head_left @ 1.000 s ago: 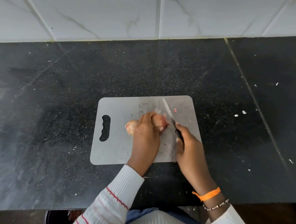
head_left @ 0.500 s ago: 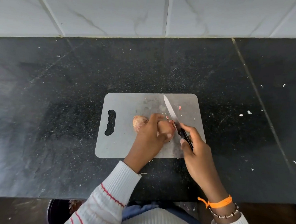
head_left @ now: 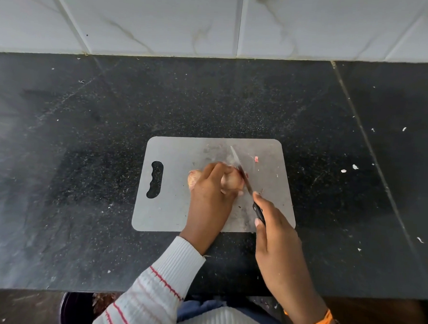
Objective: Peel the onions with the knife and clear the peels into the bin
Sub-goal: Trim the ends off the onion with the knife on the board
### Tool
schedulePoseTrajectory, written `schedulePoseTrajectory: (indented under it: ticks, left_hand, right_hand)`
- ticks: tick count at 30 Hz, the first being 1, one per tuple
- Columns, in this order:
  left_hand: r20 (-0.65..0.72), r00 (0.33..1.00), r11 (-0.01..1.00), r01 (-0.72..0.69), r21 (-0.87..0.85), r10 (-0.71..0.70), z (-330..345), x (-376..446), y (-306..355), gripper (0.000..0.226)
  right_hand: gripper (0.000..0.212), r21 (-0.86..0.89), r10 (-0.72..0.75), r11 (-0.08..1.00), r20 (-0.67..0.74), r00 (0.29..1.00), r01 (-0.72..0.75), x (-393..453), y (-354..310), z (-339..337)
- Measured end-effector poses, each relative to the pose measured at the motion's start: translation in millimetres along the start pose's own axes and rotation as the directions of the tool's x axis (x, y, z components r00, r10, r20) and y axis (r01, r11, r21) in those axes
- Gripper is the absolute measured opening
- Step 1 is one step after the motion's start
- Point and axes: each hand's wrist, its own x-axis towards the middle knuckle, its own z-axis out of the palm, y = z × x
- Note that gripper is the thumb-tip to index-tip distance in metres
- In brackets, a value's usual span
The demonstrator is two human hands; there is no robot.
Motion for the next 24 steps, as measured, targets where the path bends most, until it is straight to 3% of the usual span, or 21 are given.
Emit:
schedulePoseTrajectory:
  ticks: [8,13,20,24]
  left_hand:
    - [0.003,1.0,1.0,0.008,-0.02,-0.008,2.5,-1.5,2.6,0.037]
    - [-0.003,0.998,0.996,-0.064,-0.055,0.064,3.4,-2.4,-2.0,0.038]
    - [-0.014,0.998,0.997,-0.069,-0.026,0.069,9.2,-4.2,-5.6,0.042]
    - [-0.041,0.999,0.998,0.02,-0.057,-0.023,7.3,-3.4,-2.9,0.034]
  right_hand:
    - [0.058,-0.173,0.067,0.984,0.094,0.993,-0.05,-4.4,-14.6,-4.1]
    - [0.046,-0.057,0.051,0.997,0.075,0.996,-0.047,18.7,-6.6,-7.4]
    - [0.05,-0.063,0.048,0.997,0.068,0.997,-0.043,19.3,-8.0,0.9]
    - [0.049,-0.045,0.08,0.996,0.087,0.993,-0.077,6.9,-4.6,6.6]
